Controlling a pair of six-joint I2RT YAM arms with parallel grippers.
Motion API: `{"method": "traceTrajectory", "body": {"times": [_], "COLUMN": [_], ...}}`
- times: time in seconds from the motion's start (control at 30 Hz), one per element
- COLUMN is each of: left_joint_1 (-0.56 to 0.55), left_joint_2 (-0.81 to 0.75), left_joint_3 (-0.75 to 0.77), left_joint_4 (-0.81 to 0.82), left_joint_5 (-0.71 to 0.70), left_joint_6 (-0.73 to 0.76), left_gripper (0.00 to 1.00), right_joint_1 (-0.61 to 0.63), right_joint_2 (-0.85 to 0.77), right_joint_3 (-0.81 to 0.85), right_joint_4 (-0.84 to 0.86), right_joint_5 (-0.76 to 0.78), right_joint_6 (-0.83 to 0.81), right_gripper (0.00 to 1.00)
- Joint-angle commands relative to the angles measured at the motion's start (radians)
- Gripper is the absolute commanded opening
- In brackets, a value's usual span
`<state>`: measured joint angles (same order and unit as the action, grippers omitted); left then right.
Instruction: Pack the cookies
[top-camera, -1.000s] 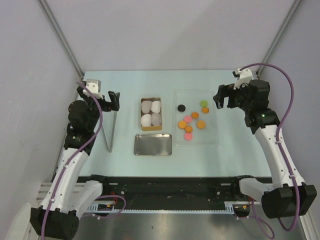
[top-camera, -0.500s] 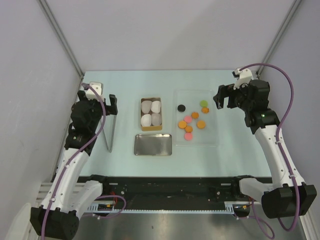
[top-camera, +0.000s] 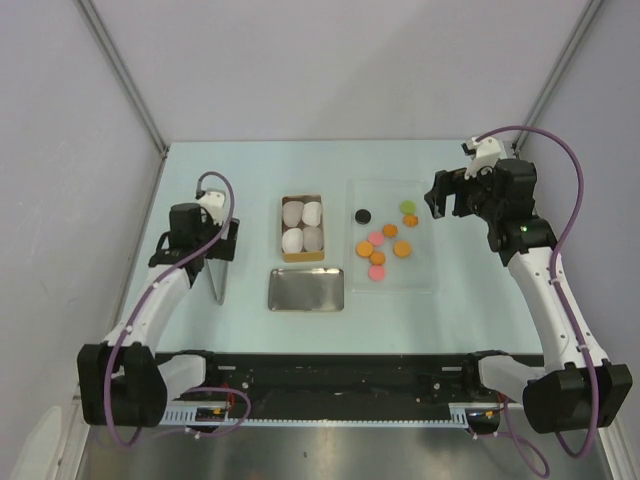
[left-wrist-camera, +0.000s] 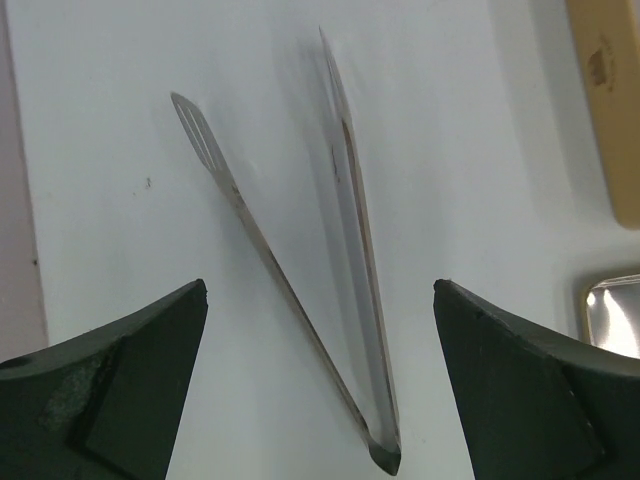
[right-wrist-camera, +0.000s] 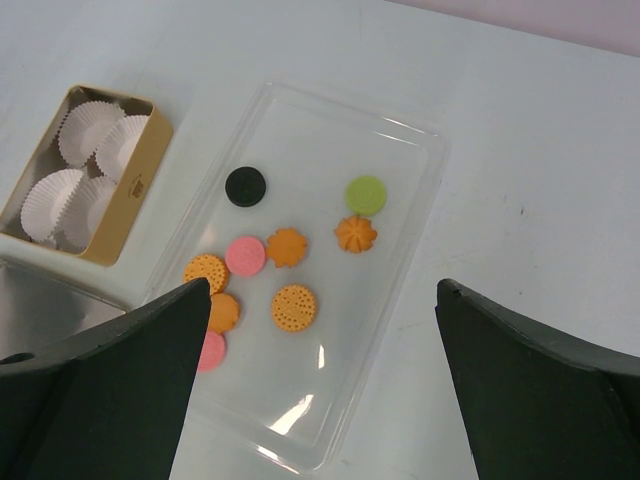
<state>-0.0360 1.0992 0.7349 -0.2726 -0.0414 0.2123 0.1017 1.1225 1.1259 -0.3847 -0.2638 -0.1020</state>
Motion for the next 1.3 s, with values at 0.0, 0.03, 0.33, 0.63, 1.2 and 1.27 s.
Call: {"method": "traceTrajectory", "body": {"times": [0.0, 0.03, 0.33, 0.63, 1.2, 1.27], "left_joint_1": [0.033, 0.033, 0.103, 0.127, 0.127, 0.125], "left_joint_2": [0.074, 0.089, 0.275, 0.341, 0.436, 0.450], "left_joint_3": [0.034, 0.037, 0.072, 0.107, 0.138, 0.150], "left_joint_4": [-0.020, -0.019, -0.037, -0.066, -0.060, -0.062], "left_joint_5": [0.026, 0.025, 0.058, 0.121, 0.080, 0.068], "left_joint_6": [0.015, 0.012, -0.017, -0.022, -0.025, -0.028], "left_gripper": [1.00, 1.00, 1.00, 1.00, 1.00, 1.00], "right_joint_1": [0.006, 0.006, 0.018, 0.026, 0.029, 0.029], "right_joint_2": [0.008, 0.011, 0.028, 0.033, 0.040, 0.039], "right_joint_3": [-0.002, -0.002, 0.000, 0.000, -0.002, -0.002], "right_joint_4": [0.023, 0.023, 0.020, 0.020, 0.015, 0.015], "right_joint_5": [-0.023, -0.025, -0.025, -0.020, -0.020, -0.022], "right_joint_6": [-0.004, -0.004, -0.007, -0.007, -0.011, -0.011], "right_gripper": [1.00, 1.00, 1.00, 1.00, 1.00, 1.00]}}
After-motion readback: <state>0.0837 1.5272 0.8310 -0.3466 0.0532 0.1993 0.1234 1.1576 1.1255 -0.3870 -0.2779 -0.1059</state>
